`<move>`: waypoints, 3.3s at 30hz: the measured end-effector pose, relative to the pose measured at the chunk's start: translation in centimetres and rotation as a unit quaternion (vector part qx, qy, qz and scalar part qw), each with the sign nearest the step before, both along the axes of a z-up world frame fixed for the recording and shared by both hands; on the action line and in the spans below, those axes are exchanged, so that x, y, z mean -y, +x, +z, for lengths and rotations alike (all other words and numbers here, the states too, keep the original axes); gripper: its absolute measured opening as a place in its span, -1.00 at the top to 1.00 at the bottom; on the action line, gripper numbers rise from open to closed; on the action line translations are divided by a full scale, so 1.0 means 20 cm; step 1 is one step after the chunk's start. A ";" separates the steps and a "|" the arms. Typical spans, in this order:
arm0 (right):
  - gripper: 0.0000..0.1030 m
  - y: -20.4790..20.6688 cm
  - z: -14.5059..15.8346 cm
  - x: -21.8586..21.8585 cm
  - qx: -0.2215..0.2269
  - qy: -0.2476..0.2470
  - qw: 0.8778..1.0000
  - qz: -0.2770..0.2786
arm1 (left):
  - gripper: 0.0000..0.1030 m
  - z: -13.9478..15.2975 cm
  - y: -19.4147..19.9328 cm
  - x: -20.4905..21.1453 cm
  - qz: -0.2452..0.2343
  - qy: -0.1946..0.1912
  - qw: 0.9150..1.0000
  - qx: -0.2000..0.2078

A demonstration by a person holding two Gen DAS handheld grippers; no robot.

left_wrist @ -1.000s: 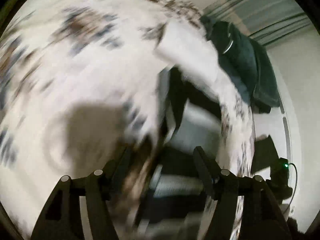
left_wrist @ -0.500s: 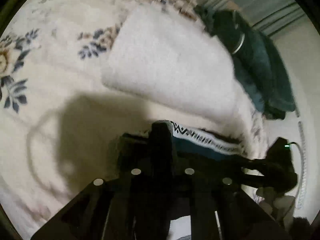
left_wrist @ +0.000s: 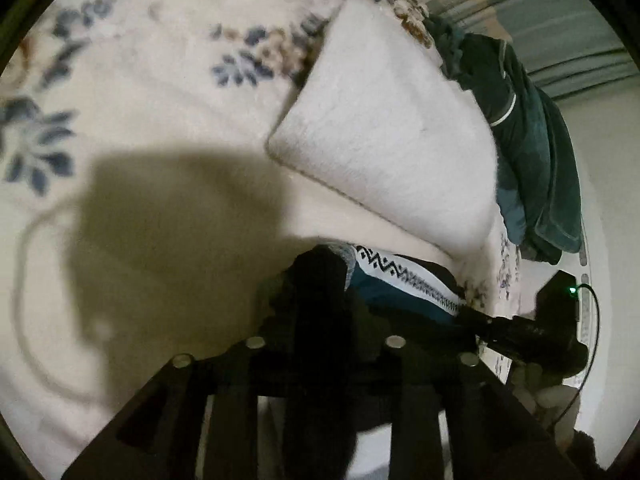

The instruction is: Fold small clothes

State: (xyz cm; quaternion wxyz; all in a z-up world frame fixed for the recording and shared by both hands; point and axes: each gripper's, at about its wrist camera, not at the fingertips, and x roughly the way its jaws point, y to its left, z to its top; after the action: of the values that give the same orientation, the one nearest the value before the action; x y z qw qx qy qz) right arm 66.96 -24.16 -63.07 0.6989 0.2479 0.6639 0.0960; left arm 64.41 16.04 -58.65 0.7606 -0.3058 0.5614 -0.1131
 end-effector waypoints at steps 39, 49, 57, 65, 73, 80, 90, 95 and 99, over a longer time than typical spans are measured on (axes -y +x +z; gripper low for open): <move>-0.28 -2.18 -0.16 -0.25 -0.243 0.116 0.963 -0.025 | -0.50 0.16 -1.89 -0.15 -0.063 -0.020 0.989 -0.133; -0.29 -2.50 -0.44 -0.49 -0.250 0.209 0.943 -0.061 | -0.50 -0.01 -2.15 0.04 -0.063 -0.018 0.986 -0.153; 0.69 -2.46 -0.32 -0.73 -0.195 0.206 0.958 -0.043 | 0.80 0.09 -2.23 0.15 -0.076 0.011 0.990 -0.116; 0.72 -2.39 0.03 -0.69 -0.123 0.267 0.955 -0.038 | 0.82 0.41 -2.19 0.04 -0.006 -0.062 0.996 -0.071; 0.72 -1.99 0.39 -0.59 -0.024 0.287 0.957 -0.035 | 0.82 0.80 -1.76 0.06 0.011 -0.106 0.993 0.050; 0.72 -1.39 0.52 -0.54 0.040 0.261 0.962 -0.074 | 0.82 0.78 -1.16 0.08 0.011 -0.121 0.988 0.096; 0.66 -0.37 0.34 -0.51 0.018 0.236 0.964 -0.118 | 0.07 0.45 -0.36 0.01 0.052 -0.112 0.991 0.056; -0.01 -0.08 0.20 -0.54 -0.006 0.233 0.963 -0.136 | -0.42 0.31 -0.15 -0.10 0.105 -0.146 0.983 0.046; -0.29 0.03 0.18 -0.50 0.011 0.253 0.954 -0.161 | -0.42 0.27 -0.12 -0.12 0.101 -0.139 0.984 0.044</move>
State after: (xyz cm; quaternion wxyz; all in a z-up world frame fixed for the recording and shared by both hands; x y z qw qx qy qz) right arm 67.55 -14.23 -59.47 0.6264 0.5192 0.5616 0.1504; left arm 61.98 18.42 -53.26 0.7423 -0.4581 0.4724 -0.1261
